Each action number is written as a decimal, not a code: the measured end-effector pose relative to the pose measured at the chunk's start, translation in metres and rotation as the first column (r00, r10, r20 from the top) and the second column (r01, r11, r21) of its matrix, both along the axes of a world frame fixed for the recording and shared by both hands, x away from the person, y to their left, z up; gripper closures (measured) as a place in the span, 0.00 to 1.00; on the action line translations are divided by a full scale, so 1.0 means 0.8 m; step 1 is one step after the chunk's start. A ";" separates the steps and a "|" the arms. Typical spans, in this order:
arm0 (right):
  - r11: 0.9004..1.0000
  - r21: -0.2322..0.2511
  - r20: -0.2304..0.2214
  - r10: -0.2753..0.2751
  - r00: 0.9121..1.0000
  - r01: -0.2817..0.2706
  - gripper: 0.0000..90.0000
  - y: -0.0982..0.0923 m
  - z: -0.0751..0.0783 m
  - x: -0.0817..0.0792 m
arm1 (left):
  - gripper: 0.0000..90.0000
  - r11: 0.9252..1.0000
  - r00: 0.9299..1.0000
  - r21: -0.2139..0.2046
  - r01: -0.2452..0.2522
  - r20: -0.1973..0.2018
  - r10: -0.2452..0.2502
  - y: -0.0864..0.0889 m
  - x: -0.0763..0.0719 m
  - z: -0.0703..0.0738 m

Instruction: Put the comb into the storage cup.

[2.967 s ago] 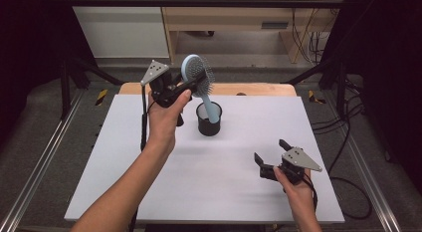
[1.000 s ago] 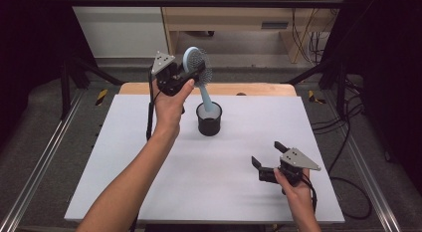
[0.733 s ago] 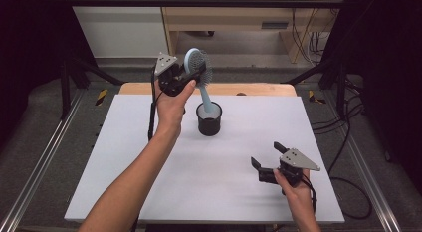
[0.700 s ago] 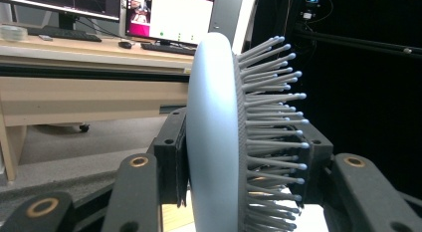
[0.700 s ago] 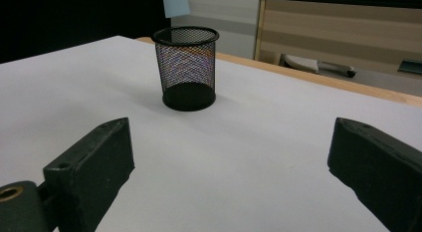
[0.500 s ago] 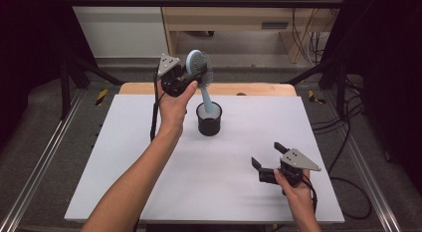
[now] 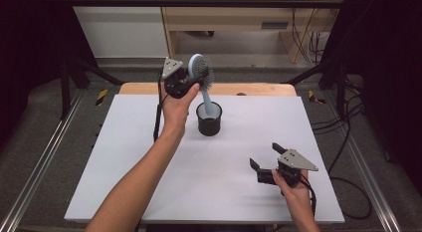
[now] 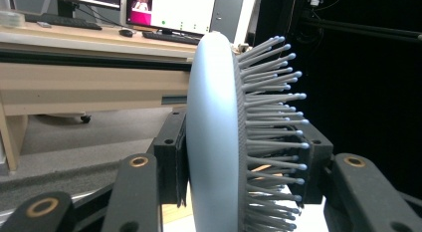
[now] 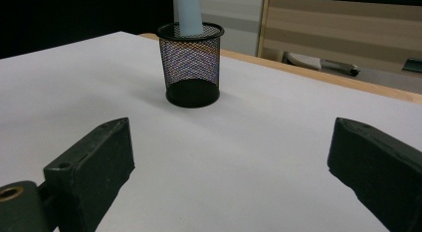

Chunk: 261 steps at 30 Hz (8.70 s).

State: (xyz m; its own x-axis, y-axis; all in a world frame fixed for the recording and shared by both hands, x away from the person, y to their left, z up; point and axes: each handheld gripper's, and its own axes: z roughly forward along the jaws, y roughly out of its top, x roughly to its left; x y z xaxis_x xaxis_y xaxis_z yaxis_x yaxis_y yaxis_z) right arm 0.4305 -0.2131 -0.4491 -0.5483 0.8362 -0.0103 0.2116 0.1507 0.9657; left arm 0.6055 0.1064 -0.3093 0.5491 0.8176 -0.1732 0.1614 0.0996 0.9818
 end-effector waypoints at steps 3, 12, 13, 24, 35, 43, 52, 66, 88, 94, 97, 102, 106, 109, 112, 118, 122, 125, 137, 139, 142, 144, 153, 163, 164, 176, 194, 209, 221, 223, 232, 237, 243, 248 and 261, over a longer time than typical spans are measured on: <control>1.000 -0.002 0.000 0.001 1.000 -0.001 0.05 0.001 0.000 0.000 | 0.56 1.000 1.000 0.003 -0.001 -0.010 0.001 0.000 0.002 -0.007; 1.000 -0.010 0.004 0.003 1.000 -0.003 0.05 0.003 -0.001 0.000 | 0.56 1.000 1.000 0.013 0.002 -0.022 -0.001 -0.003 0.005 -0.020; 1.000 -0.010 0.004 0.002 1.000 -0.002 0.05 0.003 -0.001 0.000 | 0.56 1.000 1.000 0.014 0.003 -0.024 -0.003 -0.003 0.005 -0.021; 1.000 -0.015 0.006 0.004 1.000 -0.004 0.05 0.004 -0.001 -0.001 | 0.56 0.999 1.000 0.030 0.013 -0.021 -0.012 -0.009 0.004 -0.026; 1.000 -0.019 0.004 0.006 1.000 -0.005 0.05 0.005 -0.002 -0.001 | 0.56 1.000 0.999 0.026 0.009 -0.034 -0.008 -0.008 0.007 -0.035; 1.000 -0.025 0.003 0.008 1.000 -0.008 0.05 0.006 -0.002 -0.001 | 0.56 1.000 0.999 0.026 0.014 -0.037 -0.013 -0.010 0.007 -0.039; 0.999 -0.031 0.002 0.009 1.000 -0.009 0.05 0.007 -0.003 -0.001 | 0.56 1.000 0.999 0.026 0.011 -0.042 -0.010 -0.010 0.008 -0.042; 1.000 -0.030 -0.004 0.007 1.000 -0.007 0.05 0.008 -0.003 -0.001 | 0.56 0.999 0.999 0.029 0.013 -0.046 -0.011 -0.011 0.009 -0.047; 0.999 -0.037 -0.003 0.011 1.000 -0.011 0.05 0.008 -0.004 0.000 | 0.56 1.000 0.997 0.025 0.015 -0.072 -0.013 -0.017 0.011 -0.061; 0.999 -0.038 -0.004 0.012 1.000 -0.012 0.05 0.008 -0.004 0.000 | 0.56 1.000 0.997 0.019 0.017 -0.081 -0.015 -0.019 0.011 -0.066; 0.999 -0.039 -0.005 0.012 1.000 -0.012 0.05 0.008 -0.004 0.000 | 0.56 0.999 0.996 0.025 0.021 -0.083 -0.019 -0.021 0.011 -0.069; 0.999 -0.040 -0.006 0.013 1.000 -0.014 0.05 0.009 -0.005 0.000 | 0.56 0.999 0.996 0.023 0.024 -0.086 -0.022 -0.022 0.011 -0.072; 0.999 -0.041 -0.008 0.015 1.000 -0.015 0.05 0.009 -0.005 0.000 | 0.56 0.999 0.996 0.024 0.025 -0.089 -0.023 -0.023 0.011 -0.073; 0.999 -0.041 -0.006 0.014 1.000 -0.014 0.05 0.009 -0.005 0.000 | 0.56 0.999 0.996 0.023 0.027 -0.091 -0.025 -0.024 0.012 -0.075; 0.999 -0.043 -0.006 0.014 1.000 -0.015 0.05 0.009 -0.005 0.000 | 0.56 0.999 0.995 0.026 0.028 -0.093 -0.025 -0.025 0.012 -0.077; 0.999 -0.041 -0.006 0.013 1.000 -0.014 0.05 0.008 -0.004 0.000 | 0.56 0.999 0.995 0.029 0.027 -0.099 -0.024 -0.025 0.012 -0.080; 0.999 -0.042 -0.005 0.015 1.000 -0.015 0.05 0.008 -0.004 0.000 | 0.56 0.999 0.995 0.027 0.025 -0.102 -0.023 -0.025 0.012 -0.082; 0.999 -0.039 -0.006 0.014 1.000 -0.014 0.05 0.008 -0.004 0.000 | 0.56 0.999 0.995 0.025 0.027 -0.100 -0.024 -0.025 0.012 -0.083; 0.999 -0.040 -0.009 0.015 1.000 -0.015 0.05 0.009 -0.005 0.000 | 0.55 1.000 0.994 -0.001 0.018 -0.110 -0.018 -0.015 0.012 -0.086; 0.999 -0.042 -0.008 0.016 1.000 -0.016 0.05 0.010 -0.005 0.000 | 0.54 1.000 0.993 -0.006 0.016 -0.115 -0.017 -0.012 0.012 -0.086; 0.999 -0.043 -0.008 0.018 1.000 -0.018 0.05 0.010 -0.005 0.000 | 0.53 1.000 0.991 -0.022 0.007 -0.131 -0.010 -0.004 0.012 -0.088; 0.999 -0.042 -0.009 0.019 1.000 -0.019 0.05 0.010 -0.005 0.000 | 0.53 1.000 0.991 -0.025 0.000 -0.136 -0.004 -0.002 0.013 -0.088; 0.999 -0.045 -0.009 0.020 1.000 -0.020 0.05 0.011 -0.006 0.001 | 0.51 0.995 0.984 -0.096 -0.030 -0.178 0.012 0.020 0.018 -0.097; 0.998 -0.049 -0.015 0.026 1.000 -0.027 0.05 0.012 -0.007 0.001 | 0.49 0.991 0.978 -0.125 -0.055 -0.206 0.028 0.035 0.020 -0.105; 0.998 -0.049 -0.015 0.026 1.000 -0.027 0.05 0.012 -0.007 0.001 | 0.49 0.991 0.978 -0.125 -0.056 -0.208 0.029 0.035 0.020 -0.105; 0.998 -0.051 -0.015 0.026 1.000 -0.027 0.05 0.013 -0.007 0.001 | 0.42 0.995 0.978 -0.081 -0.058 -0.203 0.040 0.035 0.017 -0.104; 0.998 -0.050 -0.017 0.027 0.999 -0.028 0.05 0.014 -0.006 0.000 | 0.22 0.997 0.982 -0.036 -0.068 -0.180 0.060 0.037 0.011 -0.100; 0.999 -0.030 -0.046 0.022 0.999 -0.024 0.04 0.014 -0.006 0.001 | 0.04 0.997 0.985 -0.046 -0.066 -0.164 0.058 0.041 0.008 -0.099; 0.999 -0.023 -0.057 0.026 0.998 -0.027 0.04 0.015 -0.007 0.003 | 0.02 0.997 0.988 -0.040 -0.065 -0.145 0.059 0.041 0.006 -0.094; 0.999 -0.023 -0.059 0.025 0.998 -0.027 0.04 0.015 -0.008 0.003 | 0.02 0.997 0.989 -0.030 -0.066 -0.134 0.062 0.040 0.006 -0.094; 0.999 -0.031 -0.066 0.032 0.997 -0.034 0.04 0.016 -0.009 0.004 | 0.02 0.998 0.992 -0.016 -0.064 -0.109 0.062 0.038 0.004 -0.093; 0.999 -0.031 -0.066 0.033 0.997 -0.035 0.04 0.016 -0.009 0.005 | 0.02 0.998 0.992 -0.011 -0.068 -0.106 0.066 0.037 0.002 -0.092; 0.999 -0.034 -0.066 0.036 0.997 -0.038 0.04 0.016 -0.008 0.005 | 0.02 0.998 0.993 0.003 -0.069 -0.097 0.069 0.040 -0.006 -0.092; 0.998 -0.039 -0.057 0.038 0.998 -0.040 0.04 0.018 -0.006 0.002 | 0.02 0.997 0.993 0.011 -0.083 -0.084 0.083 0.047 -0.017 -0.092; 0.998 -0.050 -0.053 0.041 0.998 -0.044 0.04 0.023 -0.005 0.000 | 0.02 0.996 0.995 0.031 -0.081 -0.053 0.083 0.068 -0.039 -0.084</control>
